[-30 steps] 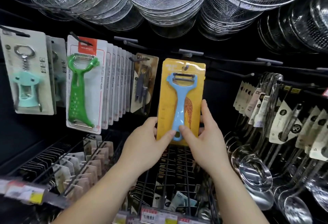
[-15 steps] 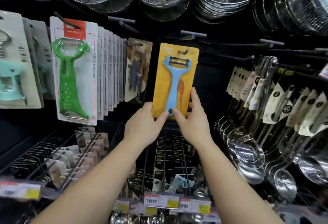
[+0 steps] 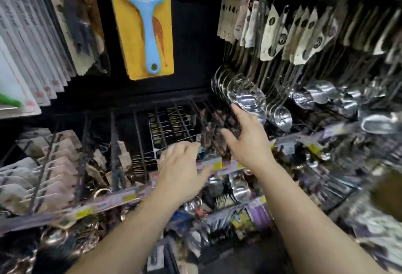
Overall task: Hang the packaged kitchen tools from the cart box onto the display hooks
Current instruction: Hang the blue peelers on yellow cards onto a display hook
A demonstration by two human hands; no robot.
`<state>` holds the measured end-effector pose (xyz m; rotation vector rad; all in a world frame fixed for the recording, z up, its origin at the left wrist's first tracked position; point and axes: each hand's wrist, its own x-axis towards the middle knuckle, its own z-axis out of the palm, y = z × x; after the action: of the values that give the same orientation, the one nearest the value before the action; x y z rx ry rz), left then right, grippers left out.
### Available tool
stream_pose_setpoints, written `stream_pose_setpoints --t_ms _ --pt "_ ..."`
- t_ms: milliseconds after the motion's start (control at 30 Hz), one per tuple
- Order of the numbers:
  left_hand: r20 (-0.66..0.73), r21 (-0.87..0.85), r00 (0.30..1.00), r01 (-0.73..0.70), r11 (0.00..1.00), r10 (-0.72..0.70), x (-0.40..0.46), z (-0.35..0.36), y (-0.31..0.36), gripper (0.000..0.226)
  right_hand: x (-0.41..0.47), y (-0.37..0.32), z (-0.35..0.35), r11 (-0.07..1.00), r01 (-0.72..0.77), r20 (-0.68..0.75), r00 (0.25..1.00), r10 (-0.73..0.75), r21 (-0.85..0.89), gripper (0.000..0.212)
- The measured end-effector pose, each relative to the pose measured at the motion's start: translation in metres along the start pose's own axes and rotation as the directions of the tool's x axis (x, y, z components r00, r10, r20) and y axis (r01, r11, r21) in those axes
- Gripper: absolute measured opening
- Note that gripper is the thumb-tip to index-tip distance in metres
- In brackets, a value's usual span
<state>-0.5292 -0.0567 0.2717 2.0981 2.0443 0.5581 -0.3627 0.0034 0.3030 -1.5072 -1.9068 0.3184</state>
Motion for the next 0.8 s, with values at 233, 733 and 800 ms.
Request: stream_pose_setpoints --t_ms 233,733,800 --pt "0.089 -0.042 0.975 -0.201 0.979 0.204 0.006 0.056 0.1 0.063 -0.09 0.094 -0.052 0.98 -0.171 -0.059 0.984 0.166 -0.105 0.065" --pt "0.317 -0.184 0.832 -0.418 0.89 0.456 -0.028 0.218 0.348 0.064 -0.291 0.307 -0.202 0.709 -0.647 -0.111 0.756 0.646 -0.282 0.073" --pt "0.366 -0.185 0.797 -0.444 0.877 0.481 -0.038 0.241 0.357 0.065 -0.3 0.335 -0.209 0.657 -0.714 -0.147 0.696 0.702 -0.244 0.075"
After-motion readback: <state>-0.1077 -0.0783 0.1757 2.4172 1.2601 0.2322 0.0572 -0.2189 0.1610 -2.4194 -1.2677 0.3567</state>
